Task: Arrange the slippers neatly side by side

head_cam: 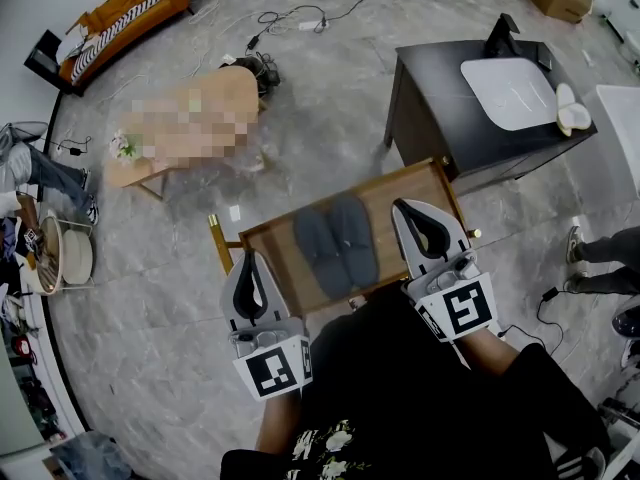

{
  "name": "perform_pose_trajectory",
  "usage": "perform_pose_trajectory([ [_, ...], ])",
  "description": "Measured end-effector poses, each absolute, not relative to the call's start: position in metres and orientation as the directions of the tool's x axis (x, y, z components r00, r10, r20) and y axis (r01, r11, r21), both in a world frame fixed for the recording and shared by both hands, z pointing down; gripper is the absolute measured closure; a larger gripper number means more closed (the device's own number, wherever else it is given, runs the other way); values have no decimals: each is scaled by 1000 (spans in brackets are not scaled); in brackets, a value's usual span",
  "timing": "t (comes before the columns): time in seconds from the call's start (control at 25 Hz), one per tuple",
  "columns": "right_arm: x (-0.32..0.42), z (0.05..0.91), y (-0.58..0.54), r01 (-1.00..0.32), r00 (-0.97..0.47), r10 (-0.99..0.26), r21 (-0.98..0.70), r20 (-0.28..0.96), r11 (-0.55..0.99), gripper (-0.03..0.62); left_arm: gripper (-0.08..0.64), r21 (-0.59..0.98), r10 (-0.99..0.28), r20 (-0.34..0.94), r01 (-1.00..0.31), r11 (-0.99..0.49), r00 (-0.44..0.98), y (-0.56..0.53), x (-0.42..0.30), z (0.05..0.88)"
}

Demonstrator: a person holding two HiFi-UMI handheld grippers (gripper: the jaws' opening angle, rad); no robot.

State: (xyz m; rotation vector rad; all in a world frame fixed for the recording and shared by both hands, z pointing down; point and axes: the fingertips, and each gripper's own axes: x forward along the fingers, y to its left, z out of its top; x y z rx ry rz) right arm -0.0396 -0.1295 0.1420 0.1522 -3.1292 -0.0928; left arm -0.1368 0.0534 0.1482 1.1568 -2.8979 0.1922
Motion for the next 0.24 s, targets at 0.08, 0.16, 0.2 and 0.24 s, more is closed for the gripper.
perform_pose_trajectory([
  [0.08, -38, 142, -129, -94, -995, -95, 59, 5, 994, 595, 558, -108, -688, 58, -690, 716, -723, 51, -135, 149],
  [0.16, -38, 144, -128, -91, -996, -92, 56, 9, 994, 595, 558, -104, -690, 57, -692, 714, -721, 48, -134, 148],
  [0.2, -38, 145, -128, -89, -996, -89, 54, 11, 995, 595, 558, -103, -691, 56, -693, 714, -721, 46, -134, 148],
  [0.24, -38, 145, -129, -87, -996, -87, 52, 13, 995, 595, 558, -101, -692, 55, -693, 714, -720, 45, -134, 148],
])
